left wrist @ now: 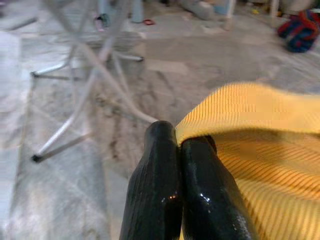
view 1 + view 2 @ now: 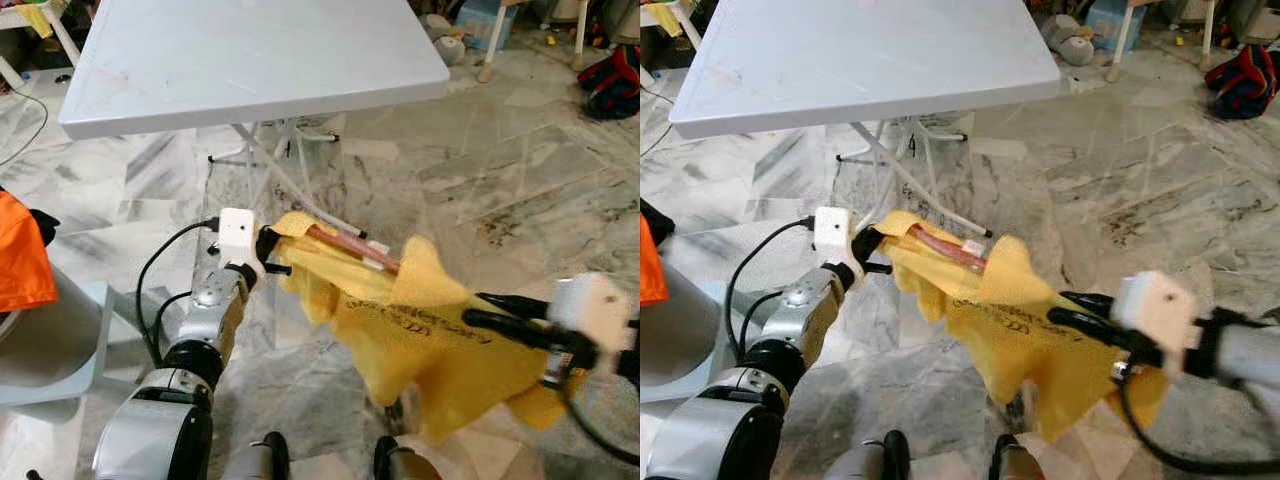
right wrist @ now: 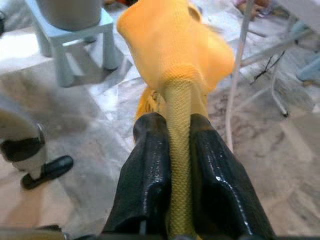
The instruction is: Hang hanger
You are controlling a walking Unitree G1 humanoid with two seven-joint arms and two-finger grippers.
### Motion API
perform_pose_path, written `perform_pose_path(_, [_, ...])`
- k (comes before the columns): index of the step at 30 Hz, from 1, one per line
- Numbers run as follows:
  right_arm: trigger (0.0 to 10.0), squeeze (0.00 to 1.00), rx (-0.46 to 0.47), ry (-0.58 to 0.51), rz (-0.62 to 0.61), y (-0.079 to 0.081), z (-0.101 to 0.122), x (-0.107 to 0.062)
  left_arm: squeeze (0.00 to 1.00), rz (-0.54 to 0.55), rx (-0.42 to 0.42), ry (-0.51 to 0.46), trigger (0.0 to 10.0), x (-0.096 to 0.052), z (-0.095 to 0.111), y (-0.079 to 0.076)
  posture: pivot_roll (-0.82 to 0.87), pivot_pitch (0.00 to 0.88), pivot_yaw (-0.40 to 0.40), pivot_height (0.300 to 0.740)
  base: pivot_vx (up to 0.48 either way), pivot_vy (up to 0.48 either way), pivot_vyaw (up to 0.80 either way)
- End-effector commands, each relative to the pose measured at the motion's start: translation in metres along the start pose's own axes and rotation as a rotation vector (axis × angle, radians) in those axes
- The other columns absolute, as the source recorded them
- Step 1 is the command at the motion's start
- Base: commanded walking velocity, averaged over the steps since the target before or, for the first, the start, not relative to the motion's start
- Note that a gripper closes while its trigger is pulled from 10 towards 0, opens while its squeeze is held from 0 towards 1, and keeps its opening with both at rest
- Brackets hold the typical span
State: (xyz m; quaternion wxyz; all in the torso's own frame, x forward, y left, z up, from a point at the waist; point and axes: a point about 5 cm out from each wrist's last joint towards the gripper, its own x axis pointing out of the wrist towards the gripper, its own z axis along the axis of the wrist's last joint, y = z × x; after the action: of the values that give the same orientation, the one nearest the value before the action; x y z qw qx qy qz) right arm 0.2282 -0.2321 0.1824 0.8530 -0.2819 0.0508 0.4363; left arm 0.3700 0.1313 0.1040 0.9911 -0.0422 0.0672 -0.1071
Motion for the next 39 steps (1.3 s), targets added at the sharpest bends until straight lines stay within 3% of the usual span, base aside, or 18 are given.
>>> perform_pose_path(1, [10.0, 0.00, -0.034, 0.034, -0.079, -0.005, -0.008, 0.000, 0.00, 0.133, -0.010, 0.008, 0.0, -0.007, -0.004, 0.026, -0.08, 0.226, 0.036, 0.740, 0.000, 0.000, 0.00])
perform_pose_path(5, [10.0, 0.00, -0.109, 0.079, -0.248, -0.011, -0.022, 0.023, 0.00, 0.052, 0.014, -0.027, 0.0, 0.003, 0.004, -0.003, -0.07, 0.233, 0.034, 0.740, 0.000, 0.000, 0.00])
perform_pose_path(11, [10.0, 0.00, -0.168, 0.073, -0.294, -0.010, -0.022, 0.038, 0.00, -0.025, 0.037, -0.047, 0.0, 0.010, 0.008, -0.033, -0.08, 0.237, 0.030, 0.740, 0.000, 0.000, 0.00])
perform_pose_path(13, [10.0, 0.00, -0.196, 0.081, -0.282, -0.007, -0.024, 0.040, 0.00, -0.017, 0.036, -0.041, 0.0, 0.011, 0.009, -0.033, -0.09, 0.238, 0.031, 0.740, 0.000, 0.000, 0.00])
perform_pose_path(17, [10.0, 0.00, -0.214, 0.057, -0.219, 0.005, -0.021, 0.036, 0.00, 0.015, 0.047, -0.041, 0.0, 0.013, 0.015, -0.026, -0.09, 0.239, 0.032, 0.740, 0.000, 0.000, 0.00])
perform_pose_path(23, [10.0, 0.00, -0.219, 0.100, -0.154, 0.009, -0.025, 0.008, 0.00, 0.112, 0.062, -0.043, 0.0, 0.013, 0.026, 0.000, -0.11, 0.241, 0.036, 0.740, 0.000, 0.000, 0.00])
perform_pose_path(27, [10.0, 0.00, -0.179, 0.162, -0.144, 0.000, -0.027, -0.030, 0.00, 0.192, 0.057, -0.035, 0.0, 0.010, 0.031, 0.023, -0.11, 0.241, 0.040, 0.740, 0.000, 0.000, 0.00])
perform_pose_path(30, [10.0, 0.00, -0.172, 0.174, -0.182, -0.011, -0.022, -0.048, 0.00, 0.226, 0.061, -0.020, 0.0, 0.008, 0.031, 0.032, -0.12, 0.241, 0.044, 0.740, 0.000, 0.000, 0.00])
perform_pose_path(33, [10.0, 0.00, -0.146, 0.138, -0.199, -0.021, -0.009, -0.062, 0.00, 0.254, 0.044, 0.019, 0.0, 0.006, 0.026, 0.040, -0.12, 0.239, 0.047, 0.740, 0.000, 0.000, 0.00])
perform_pose_path(39, [10.0, 0.00, -0.089, 0.039, -0.172, -0.029, 0.016, -0.073, 0.00, 0.259, 0.032, 0.055, 0.0, 0.004, 0.019, 0.041, -0.13, 0.235, 0.050, 0.740, 0.000, 0.000, 0.00])
